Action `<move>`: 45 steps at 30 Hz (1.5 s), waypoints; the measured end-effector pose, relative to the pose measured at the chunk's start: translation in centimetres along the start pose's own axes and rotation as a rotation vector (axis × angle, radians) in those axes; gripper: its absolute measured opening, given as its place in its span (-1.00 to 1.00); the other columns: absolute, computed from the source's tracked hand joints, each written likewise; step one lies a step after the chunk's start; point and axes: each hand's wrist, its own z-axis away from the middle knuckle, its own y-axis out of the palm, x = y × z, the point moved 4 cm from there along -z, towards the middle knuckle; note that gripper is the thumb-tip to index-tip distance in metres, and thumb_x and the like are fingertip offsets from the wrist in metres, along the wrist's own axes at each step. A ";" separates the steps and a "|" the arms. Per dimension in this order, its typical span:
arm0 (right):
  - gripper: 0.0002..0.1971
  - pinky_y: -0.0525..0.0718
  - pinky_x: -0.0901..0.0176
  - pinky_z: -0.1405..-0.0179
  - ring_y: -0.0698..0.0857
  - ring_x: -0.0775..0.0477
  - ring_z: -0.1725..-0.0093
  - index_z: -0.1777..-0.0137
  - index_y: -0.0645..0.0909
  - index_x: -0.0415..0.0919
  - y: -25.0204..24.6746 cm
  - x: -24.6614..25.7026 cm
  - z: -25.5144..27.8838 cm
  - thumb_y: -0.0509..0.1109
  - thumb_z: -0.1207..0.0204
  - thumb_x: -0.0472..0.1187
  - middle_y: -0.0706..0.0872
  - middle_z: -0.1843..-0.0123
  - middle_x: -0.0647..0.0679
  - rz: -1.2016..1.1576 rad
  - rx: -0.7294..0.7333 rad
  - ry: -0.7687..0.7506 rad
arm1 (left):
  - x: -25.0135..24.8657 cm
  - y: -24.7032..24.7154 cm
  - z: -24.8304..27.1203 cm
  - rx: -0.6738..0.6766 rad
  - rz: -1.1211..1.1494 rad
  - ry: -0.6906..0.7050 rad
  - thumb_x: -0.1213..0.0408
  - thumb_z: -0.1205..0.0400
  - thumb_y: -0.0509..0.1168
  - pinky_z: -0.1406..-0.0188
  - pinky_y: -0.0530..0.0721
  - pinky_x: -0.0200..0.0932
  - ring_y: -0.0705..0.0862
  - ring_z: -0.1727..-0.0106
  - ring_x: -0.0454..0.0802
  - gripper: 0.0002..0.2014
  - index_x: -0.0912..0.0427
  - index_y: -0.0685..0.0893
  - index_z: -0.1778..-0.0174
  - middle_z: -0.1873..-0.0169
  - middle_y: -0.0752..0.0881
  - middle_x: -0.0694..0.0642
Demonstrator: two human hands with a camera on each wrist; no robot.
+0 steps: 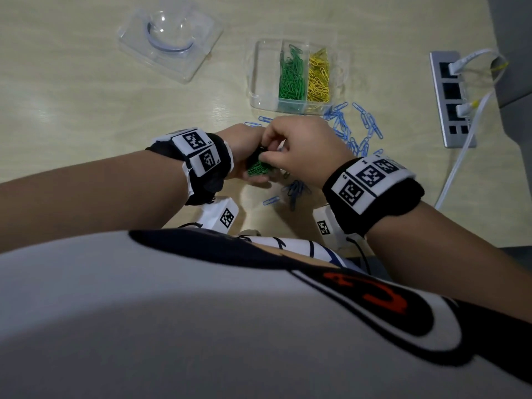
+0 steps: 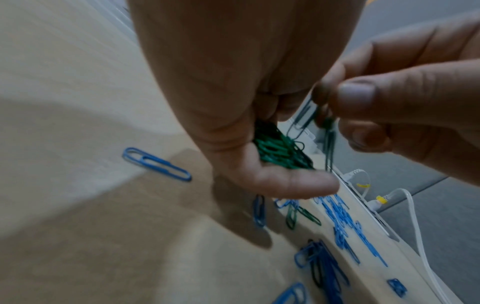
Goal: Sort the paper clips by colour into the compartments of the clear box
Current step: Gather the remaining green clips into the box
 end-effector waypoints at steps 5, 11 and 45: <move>-0.93 0.47 0.46 0.24 0.59 0.32 0.30 0.08 0.71 -0.04 -1.0 -2.4 0.1 0.43 -0.48 -0.14 0.75 0.14 0.11 -0.010 -0.094 0.096 | 0.3 -0.2 -0.1 0.060 0.040 -0.065 0.01 -0.76 -0.05 0.31 0.75 -0.16 0.71 0.32 0.09 -0.58 0.19 0.57 0.16 0.41 0.64 0.20; -0.88 0.69 0.01 0.02 0.69 -0.17 0.04 0.11 0.69 -0.13 0.2 -6.7 0.7 0.36 -0.45 -0.13 0.76 0.11 -0.07 0.448 0.190 0.314 | 0.4 -0.4 -0.1 0.055 0.078 -0.087 -0.05 -0.77 -0.09 0.27 0.72 -0.17 0.66 0.36 0.05 -0.51 0.17 0.55 0.27 0.35 0.62 0.18; -0.93 0.52 0.10 0.22 0.59 -0.06 0.12 0.14 0.56 -0.04 0.6 -1.0 -0.1 0.34 -0.40 -0.10 0.64 0.17 0.05 0.209 0.069 0.036 | -0.2 -1.1 0.1 -0.063 0.077 -0.040 0.07 -0.75 0.05 0.48 0.71 -0.19 0.71 0.44 0.09 -0.63 0.23 0.61 0.18 0.34 0.67 0.20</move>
